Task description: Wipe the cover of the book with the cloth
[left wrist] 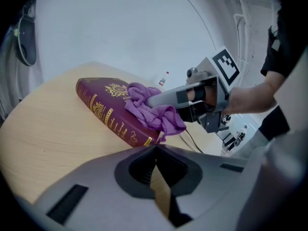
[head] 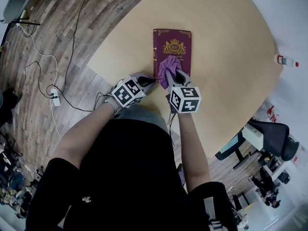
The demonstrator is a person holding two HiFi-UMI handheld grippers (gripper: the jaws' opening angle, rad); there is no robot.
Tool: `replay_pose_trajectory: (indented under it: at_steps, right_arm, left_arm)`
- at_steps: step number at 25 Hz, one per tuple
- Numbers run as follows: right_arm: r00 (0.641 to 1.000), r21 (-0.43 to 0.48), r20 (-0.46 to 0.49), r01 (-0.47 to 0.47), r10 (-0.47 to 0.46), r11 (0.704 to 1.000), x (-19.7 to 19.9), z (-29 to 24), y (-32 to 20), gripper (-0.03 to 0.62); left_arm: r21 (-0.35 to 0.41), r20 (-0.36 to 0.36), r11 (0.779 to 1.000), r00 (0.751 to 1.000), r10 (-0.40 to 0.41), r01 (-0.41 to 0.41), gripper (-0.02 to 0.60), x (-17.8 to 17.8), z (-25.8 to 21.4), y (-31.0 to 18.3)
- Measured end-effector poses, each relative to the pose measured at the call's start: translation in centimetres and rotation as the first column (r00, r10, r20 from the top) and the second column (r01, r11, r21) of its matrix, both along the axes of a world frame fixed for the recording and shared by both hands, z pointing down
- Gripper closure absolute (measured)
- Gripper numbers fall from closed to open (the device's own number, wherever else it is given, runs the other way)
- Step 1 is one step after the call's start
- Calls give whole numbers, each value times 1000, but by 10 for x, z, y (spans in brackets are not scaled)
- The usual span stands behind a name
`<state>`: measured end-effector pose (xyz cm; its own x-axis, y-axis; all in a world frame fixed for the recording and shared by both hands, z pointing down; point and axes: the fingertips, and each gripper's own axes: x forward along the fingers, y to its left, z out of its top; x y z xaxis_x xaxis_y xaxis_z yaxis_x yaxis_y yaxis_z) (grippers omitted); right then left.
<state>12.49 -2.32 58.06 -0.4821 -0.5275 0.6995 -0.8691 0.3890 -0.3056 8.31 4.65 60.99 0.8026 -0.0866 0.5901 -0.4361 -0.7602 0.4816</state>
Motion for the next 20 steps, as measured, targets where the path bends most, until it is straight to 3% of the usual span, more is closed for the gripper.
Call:
replay_pose_trajectory:
  at_steps: [20]
  right_arm:
    - [998,-78,22,61,-60,995,-17,2,49,526]
  left_arm:
    - [8,9,1000,1000,3,-3,561,-1,1,0]
